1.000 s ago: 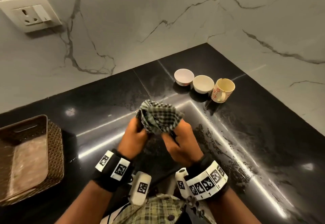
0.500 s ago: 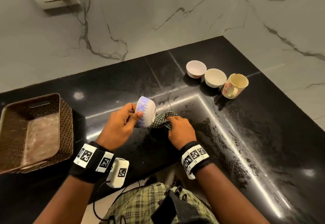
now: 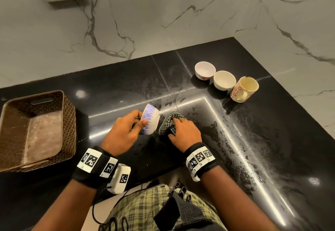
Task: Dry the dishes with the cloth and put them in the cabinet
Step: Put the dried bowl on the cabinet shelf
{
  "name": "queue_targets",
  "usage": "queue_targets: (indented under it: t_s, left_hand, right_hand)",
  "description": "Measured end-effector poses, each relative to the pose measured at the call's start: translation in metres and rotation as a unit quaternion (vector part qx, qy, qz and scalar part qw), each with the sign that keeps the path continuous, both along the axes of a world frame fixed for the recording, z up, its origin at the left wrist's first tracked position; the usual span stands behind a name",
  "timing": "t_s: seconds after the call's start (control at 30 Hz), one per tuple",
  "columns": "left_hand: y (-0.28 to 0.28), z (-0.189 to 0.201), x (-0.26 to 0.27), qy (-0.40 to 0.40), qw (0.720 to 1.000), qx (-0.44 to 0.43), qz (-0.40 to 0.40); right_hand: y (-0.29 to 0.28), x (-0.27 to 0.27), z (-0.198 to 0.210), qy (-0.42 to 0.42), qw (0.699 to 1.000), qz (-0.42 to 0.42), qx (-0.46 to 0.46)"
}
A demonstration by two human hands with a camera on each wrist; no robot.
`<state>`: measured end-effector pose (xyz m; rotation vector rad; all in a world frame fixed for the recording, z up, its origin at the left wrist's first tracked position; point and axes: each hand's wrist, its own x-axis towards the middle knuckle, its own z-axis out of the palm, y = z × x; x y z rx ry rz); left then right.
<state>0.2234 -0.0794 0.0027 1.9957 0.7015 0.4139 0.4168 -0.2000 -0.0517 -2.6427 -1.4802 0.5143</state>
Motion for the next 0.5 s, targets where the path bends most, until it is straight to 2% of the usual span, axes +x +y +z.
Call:
queue_targets:
  t_s: [0.2,0.27,0.33,0.4,0.5]
  left_hand:
    - [0.000,0.001,0.011,-0.022,1.000,-0.015,-0.010]
    - [0.002,0.005,0.015,-0.034,0.999,-0.036,-0.015]
    - [0.002,0.011,0.024,-0.053,0.996,-0.066,-0.019]
    - [0.001,0.025,0.039,-0.090,0.989,-0.112,-0.014]
    - [0.004,0.057,0.061,-0.151,0.976,-0.155,-0.033]
  right_hand:
    - [-0.006,0.006,0.019,-0.016,0.999,0.009,0.026]
    - [-0.007,0.010,0.035,0.012,0.998,0.013,0.058]
    - [-0.009,0.014,0.053,0.088,0.989,0.007,0.117]
    - [-0.011,0.018,0.073,0.150,0.966,0.012,0.208]
    - [-0.015,0.024,0.104,0.150,0.925,0.038,0.346]
